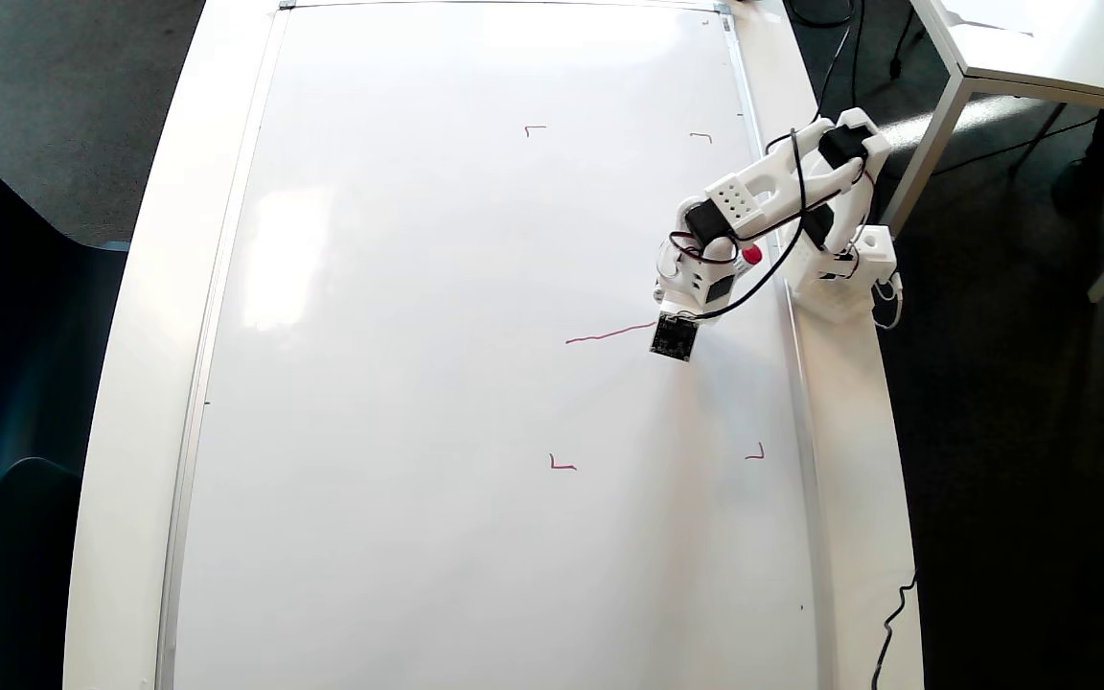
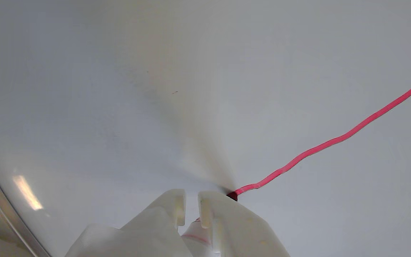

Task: Draw on a whiteboard a robot head using a pen attached to the gripper

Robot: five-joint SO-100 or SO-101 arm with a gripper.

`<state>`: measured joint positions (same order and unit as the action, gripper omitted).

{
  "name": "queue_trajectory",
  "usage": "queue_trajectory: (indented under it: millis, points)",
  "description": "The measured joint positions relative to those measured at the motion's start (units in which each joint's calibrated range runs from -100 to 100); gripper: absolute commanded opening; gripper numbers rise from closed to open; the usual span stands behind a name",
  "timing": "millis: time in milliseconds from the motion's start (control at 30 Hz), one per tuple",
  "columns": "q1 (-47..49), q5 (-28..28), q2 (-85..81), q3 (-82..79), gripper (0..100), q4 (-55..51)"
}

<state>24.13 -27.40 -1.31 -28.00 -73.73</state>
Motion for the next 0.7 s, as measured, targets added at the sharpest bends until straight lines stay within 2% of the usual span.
queue_trajectory:
  millis: [300,700]
  points:
    - [-4.4,0.0,-0.8,-2.4,1,-0.5]
    - [-19.9,0.5,-1.9,-6.7,1,-0.6]
